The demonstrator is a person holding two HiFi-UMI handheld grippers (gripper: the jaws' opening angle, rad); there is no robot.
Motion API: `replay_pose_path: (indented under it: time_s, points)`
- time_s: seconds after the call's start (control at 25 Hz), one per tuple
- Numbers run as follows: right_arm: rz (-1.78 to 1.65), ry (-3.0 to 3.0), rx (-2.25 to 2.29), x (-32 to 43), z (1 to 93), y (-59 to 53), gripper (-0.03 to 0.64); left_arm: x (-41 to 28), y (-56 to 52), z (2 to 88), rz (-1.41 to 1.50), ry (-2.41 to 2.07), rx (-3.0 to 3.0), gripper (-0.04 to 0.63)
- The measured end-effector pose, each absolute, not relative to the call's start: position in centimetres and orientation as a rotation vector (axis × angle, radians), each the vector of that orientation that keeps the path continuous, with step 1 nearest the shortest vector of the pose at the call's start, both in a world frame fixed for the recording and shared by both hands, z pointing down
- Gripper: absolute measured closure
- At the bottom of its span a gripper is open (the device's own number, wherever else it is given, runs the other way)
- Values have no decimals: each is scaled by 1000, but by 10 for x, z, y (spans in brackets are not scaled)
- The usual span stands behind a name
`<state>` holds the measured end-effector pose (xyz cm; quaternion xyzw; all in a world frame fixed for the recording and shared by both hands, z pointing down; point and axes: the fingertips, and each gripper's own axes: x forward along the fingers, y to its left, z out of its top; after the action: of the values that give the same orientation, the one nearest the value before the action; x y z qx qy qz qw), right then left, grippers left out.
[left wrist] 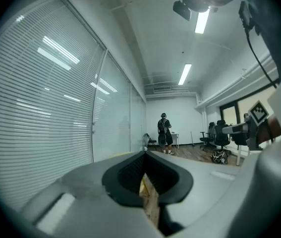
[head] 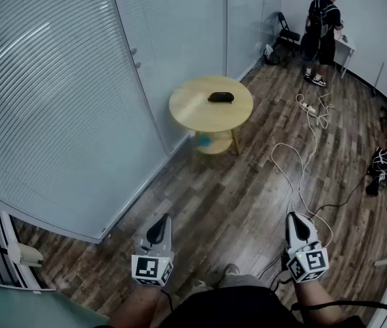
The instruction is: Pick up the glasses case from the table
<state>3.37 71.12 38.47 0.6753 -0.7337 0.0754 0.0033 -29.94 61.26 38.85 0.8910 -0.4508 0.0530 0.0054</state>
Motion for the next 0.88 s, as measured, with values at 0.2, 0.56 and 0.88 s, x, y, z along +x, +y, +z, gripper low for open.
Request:
replay_pose_path:
  time_s: [0.2, 0.56, 0.88]
  points:
    - [265, -2327, 2101, 23, 382, 711, 609, -305, 628, 413, 208, -1383, 2743, 592]
    - [331, -2365, 2041, 19, 398, 702, 609, -291, 613, 395, 199, -1392, 2778, 592]
    - [334, -2396, 2053, 55, 396, 687, 609, -243, 601, 390, 215, -1370, 2805, 592]
